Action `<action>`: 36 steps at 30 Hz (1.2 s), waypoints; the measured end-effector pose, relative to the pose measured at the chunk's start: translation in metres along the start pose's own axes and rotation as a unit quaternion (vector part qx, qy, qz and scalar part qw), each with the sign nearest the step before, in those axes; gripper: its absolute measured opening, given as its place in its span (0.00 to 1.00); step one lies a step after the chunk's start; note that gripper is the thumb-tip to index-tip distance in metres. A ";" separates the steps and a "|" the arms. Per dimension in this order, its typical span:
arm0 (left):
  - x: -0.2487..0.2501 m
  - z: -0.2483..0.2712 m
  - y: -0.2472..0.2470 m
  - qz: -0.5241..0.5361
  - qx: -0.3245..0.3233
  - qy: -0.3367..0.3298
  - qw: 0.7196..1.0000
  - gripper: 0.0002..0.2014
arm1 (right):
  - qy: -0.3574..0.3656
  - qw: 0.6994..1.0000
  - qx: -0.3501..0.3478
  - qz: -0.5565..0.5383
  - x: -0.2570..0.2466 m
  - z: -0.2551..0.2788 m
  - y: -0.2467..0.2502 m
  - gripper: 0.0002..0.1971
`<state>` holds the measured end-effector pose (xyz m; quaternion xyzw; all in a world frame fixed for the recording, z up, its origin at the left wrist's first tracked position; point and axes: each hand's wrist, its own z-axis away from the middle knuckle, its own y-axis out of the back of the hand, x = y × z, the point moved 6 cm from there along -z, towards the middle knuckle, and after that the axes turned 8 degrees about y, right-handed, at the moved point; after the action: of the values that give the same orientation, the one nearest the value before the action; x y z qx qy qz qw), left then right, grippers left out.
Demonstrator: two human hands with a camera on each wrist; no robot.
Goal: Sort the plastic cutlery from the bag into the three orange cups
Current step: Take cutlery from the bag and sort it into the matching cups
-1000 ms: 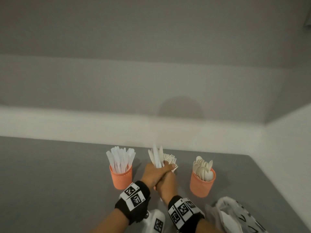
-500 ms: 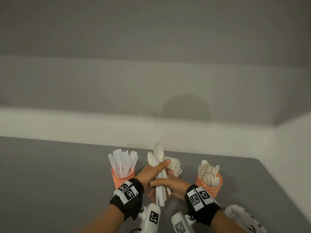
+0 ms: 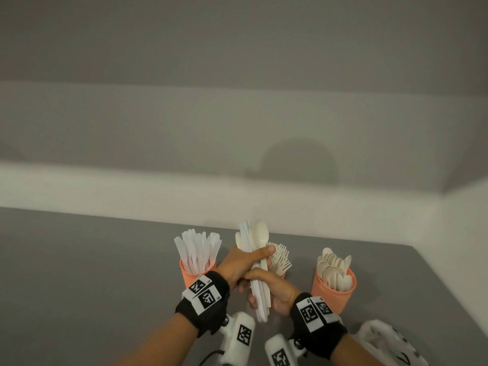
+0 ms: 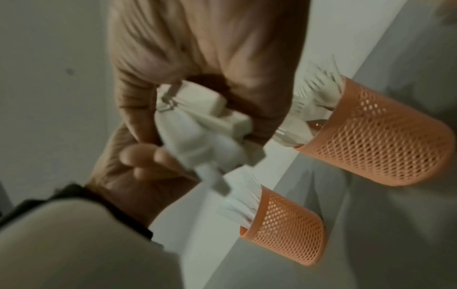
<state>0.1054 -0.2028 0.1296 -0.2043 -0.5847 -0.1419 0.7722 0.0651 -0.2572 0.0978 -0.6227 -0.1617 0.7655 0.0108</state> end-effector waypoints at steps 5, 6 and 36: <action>-0.001 -0.003 0.014 0.043 0.032 0.013 0.998 0.20 | 0.004 0.999 0.037 -0.004 0.002 -0.001 0.005 0.07; -0.001 -0.004 0.021 0.039 0.063 0.007 0.997 0.22 | 0.006 0.999 0.046 -0.010 0.003 -0.002 0.009 0.10; -0.024 -0.011 0.037 -0.103 0.250 0.003 0.963 0.18 | 0.104 0.983 0.126 0.084 0.005 -0.018 0.019 0.09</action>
<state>0.1249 -0.1765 0.0980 0.0572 -0.6169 -0.0703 0.7818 0.0842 -0.2699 0.0853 -0.7039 -0.0092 0.7091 0.0413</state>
